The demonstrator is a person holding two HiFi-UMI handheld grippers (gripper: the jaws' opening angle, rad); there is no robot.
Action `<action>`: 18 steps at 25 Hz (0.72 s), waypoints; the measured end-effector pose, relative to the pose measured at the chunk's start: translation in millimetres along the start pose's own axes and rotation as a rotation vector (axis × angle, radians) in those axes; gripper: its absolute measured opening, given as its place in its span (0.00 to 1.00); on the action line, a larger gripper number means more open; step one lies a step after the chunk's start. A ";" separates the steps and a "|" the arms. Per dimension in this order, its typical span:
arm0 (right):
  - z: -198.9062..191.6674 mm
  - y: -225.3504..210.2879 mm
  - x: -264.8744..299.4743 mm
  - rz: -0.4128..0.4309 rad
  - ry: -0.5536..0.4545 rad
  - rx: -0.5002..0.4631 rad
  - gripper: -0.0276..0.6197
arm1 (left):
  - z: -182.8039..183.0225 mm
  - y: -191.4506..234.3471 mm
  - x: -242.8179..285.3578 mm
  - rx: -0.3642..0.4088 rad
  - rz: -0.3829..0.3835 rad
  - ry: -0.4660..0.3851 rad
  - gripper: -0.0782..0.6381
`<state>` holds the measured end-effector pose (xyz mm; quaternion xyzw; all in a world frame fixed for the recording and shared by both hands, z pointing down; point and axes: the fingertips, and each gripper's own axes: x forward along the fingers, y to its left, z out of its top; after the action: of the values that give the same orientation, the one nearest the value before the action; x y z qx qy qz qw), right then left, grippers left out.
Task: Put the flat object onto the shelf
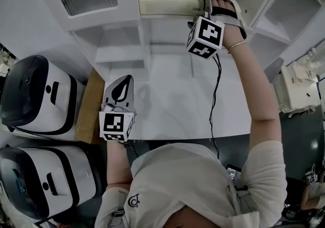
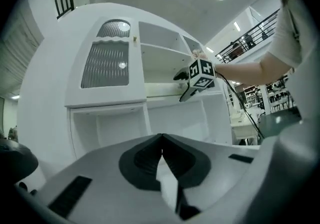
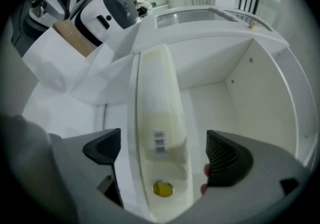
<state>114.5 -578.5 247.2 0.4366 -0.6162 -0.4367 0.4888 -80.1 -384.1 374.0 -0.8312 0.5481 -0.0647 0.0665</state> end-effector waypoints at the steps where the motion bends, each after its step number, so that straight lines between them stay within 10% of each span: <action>1: -1.9 -1.0 -8.8 -0.011 0.004 0.051 0.84 | 0.5 -2.2 -0.2 0.000 -0.008 -0.001 0.13; 12: -18.5 11.6 -89.4 -0.163 -0.093 0.578 0.06 | 11.8 -10.7 -10.0 0.014 -0.060 -0.024 0.13; 18: -21.8 32.8 -127.8 -0.147 -0.203 0.890 0.05 | 32.2 -17.6 -19.0 0.031 -0.076 -0.066 0.13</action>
<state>150.3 -449.9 253.7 0.6017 -0.7559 -0.2037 0.1586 -65.8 -358.5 344.9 -0.8521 0.5124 -0.0482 0.0946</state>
